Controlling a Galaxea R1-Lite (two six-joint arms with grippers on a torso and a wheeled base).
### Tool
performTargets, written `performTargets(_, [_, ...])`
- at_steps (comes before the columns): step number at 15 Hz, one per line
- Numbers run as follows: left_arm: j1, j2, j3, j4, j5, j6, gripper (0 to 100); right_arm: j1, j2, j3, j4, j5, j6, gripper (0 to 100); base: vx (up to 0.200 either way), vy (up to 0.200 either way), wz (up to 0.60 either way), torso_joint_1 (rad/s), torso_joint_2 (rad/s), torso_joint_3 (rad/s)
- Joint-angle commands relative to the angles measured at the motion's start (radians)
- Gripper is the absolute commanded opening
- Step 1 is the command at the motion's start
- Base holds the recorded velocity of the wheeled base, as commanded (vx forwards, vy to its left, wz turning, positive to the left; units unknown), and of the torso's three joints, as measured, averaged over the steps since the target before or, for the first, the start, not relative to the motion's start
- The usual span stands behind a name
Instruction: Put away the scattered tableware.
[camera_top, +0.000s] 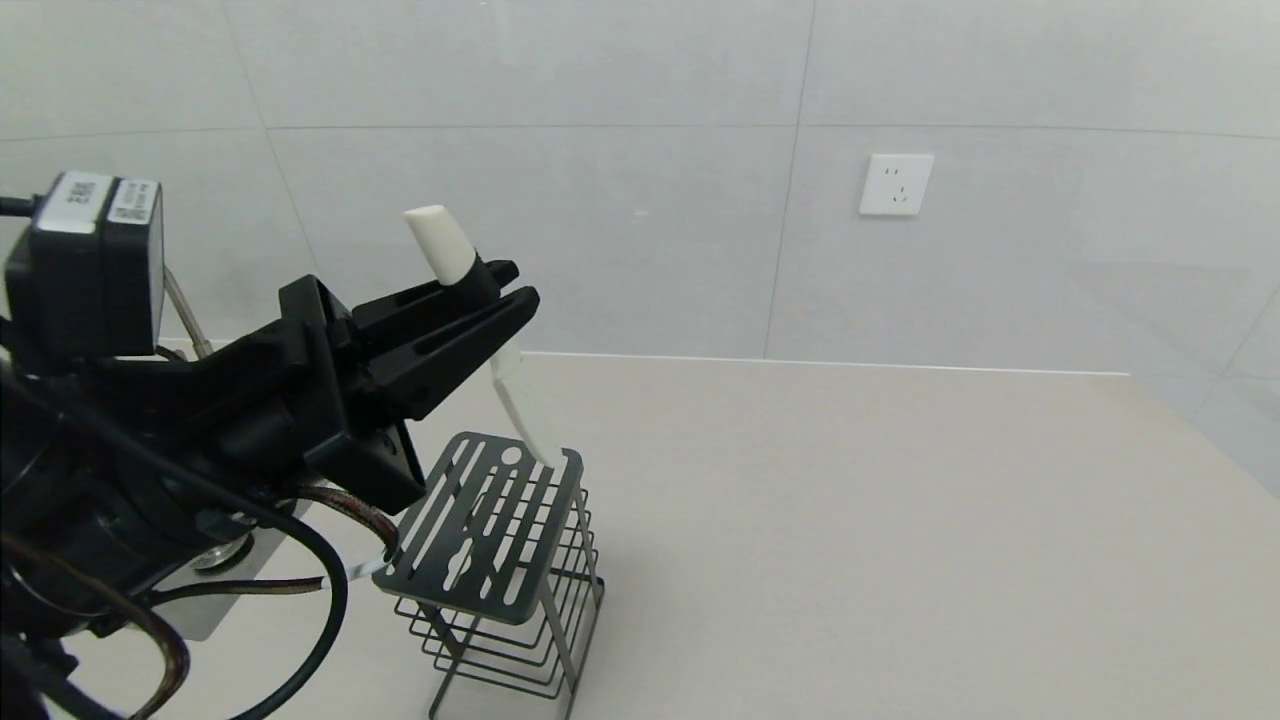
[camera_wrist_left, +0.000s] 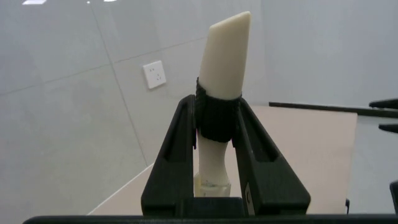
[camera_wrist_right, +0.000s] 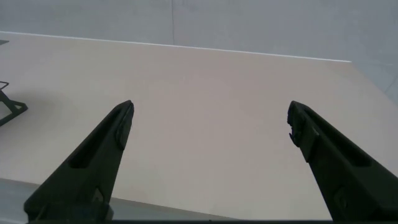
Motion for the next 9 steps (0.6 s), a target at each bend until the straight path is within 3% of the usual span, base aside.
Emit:
performTargets(1, [0.014,0.0,0.005,0.005,-0.015,0.014,0,0.0,0.004,0.0,-0.001,0.0,-0.001,100,0.0,0.0,0.0,0.0,0.0,0.0])
performTargets(2, [0.019,0.006,0.017,0.007,-0.022,0.029,0,0.0,0.004,0.0,0.002,-0.004,0.013,100,0.0,0.0,0.0,0.0,0.0,0.0])
performTargets(5, [0.02,0.014,0.026,0.004,-0.041,0.034,0,0.0,0.004,0.0,0.005,-0.046,0.051,100,0.0,0.0,0.0,0.0,0.0,0.0])
performTargets(6, [0.028,0.014,0.026,0.007,-0.046,0.052,0,0.0,0.004,0.0,0.004,-0.046,0.051,100,0.0,0.0,0.0,0.0,0.0,0.0])
performTargets(9, [0.034,0.014,0.032,0.007,-0.076,0.057,0,0.0,0.004,0.0,0.005,-0.046,0.051,100,0.0,0.0,0.0,0.0,0.0,0.0])
